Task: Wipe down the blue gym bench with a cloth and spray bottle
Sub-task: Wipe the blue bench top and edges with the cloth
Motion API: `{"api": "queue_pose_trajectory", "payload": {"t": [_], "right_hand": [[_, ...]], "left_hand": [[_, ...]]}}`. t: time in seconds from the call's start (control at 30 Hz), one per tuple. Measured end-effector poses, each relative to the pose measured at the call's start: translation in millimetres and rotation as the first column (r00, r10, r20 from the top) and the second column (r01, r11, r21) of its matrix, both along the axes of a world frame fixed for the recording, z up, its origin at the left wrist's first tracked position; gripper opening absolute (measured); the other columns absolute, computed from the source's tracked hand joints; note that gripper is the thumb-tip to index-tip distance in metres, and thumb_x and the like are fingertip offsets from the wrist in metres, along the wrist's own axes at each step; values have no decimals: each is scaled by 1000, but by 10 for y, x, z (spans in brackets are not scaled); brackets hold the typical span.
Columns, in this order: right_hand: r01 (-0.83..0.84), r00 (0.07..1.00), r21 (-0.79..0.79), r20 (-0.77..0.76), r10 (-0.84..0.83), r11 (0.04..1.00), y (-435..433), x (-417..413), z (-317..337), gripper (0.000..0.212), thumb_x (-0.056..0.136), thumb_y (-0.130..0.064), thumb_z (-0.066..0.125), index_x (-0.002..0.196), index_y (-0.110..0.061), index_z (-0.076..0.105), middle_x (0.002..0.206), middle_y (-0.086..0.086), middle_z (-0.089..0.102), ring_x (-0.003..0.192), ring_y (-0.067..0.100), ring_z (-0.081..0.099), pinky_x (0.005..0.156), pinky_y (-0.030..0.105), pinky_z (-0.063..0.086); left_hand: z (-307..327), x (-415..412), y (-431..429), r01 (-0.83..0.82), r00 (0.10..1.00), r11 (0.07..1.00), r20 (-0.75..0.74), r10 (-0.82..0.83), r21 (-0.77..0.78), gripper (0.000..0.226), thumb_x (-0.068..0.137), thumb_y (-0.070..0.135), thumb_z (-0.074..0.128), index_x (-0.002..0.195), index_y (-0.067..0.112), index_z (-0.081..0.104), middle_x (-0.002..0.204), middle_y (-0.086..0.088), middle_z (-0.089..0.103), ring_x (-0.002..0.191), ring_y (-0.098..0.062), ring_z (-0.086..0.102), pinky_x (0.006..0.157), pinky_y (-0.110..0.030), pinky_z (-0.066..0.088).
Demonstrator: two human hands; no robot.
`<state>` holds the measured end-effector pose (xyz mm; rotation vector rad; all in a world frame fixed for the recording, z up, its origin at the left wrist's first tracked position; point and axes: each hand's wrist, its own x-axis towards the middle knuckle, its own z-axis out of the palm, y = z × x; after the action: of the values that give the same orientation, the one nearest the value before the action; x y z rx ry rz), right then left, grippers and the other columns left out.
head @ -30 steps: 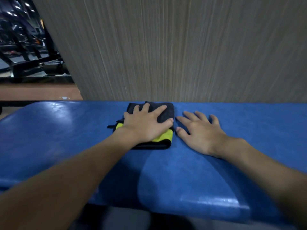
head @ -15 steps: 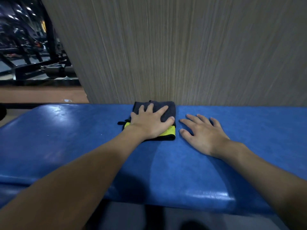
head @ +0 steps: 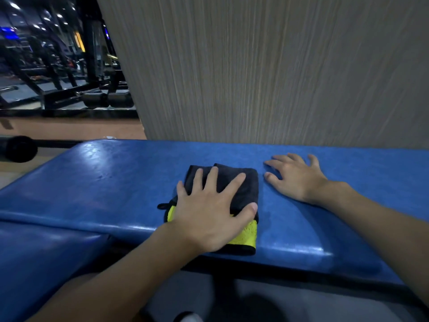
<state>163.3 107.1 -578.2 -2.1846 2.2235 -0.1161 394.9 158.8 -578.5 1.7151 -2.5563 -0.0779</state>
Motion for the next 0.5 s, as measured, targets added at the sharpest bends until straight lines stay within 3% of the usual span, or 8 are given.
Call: {"api": "queue_pose_trajectory", "payload": {"t": [0.1, 0.5], "right_hand": [[-12, 998, -4, 65, 13, 1000, -42, 44, 21, 53, 101, -52, 30, 152, -36, 31, 164, -10, 20, 151, 17, 13, 119, 58, 5], [-34, 997, 27, 65, 33, 999, -106, 49, -146, 56, 100, -54, 17, 155, -41, 18, 166, -13, 6, 153, 16, 0, 121, 54, 0]], "left_hand": [[-16, -69, -150, -15, 1000, 1000, -6, 15, 4, 76, 82, 84, 16, 152, 56, 0, 169, 1, 0, 154, -30, -5, 118, -63, 6], [27, -420, -1594, -63, 998, 998, -24, 64, 24, 75, 85, 83, 21, 153, 53, 12, 167, 0, 11, 151, -36, 10, 112, -68, 16]]}}
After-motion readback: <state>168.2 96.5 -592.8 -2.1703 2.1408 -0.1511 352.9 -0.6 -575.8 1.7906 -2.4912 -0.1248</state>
